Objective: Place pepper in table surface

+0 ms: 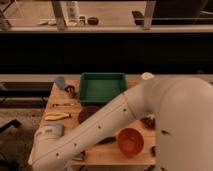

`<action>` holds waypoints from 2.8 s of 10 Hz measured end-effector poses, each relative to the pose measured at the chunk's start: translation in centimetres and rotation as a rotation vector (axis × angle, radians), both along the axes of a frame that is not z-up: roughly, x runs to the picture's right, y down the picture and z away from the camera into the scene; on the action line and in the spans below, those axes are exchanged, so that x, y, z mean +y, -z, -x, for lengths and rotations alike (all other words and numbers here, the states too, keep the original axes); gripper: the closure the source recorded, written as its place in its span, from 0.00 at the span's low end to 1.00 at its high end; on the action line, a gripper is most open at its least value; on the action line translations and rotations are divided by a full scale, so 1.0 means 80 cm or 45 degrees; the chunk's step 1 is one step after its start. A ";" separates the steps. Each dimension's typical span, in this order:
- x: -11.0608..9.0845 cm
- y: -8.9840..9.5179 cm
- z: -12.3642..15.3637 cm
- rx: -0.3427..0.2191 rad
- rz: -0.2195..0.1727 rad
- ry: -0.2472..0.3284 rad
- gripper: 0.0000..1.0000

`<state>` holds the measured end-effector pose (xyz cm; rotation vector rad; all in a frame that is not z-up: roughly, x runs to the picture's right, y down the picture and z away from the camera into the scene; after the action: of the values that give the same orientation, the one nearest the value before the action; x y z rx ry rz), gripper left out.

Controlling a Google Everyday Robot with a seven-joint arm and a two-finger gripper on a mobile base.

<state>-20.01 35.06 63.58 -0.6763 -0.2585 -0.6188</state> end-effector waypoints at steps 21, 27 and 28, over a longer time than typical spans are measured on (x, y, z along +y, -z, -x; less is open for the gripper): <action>-0.048 -0.073 0.099 -0.206 0.353 -0.426 0.20; -0.042 -0.075 0.116 -0.227 0.308 -0.416 0.20; -0.045 -0.075 0.116 -0.226 0.301 -0.413 0.20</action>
<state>-29.28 31.47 69.60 -0.7867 -0.6006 -0.3391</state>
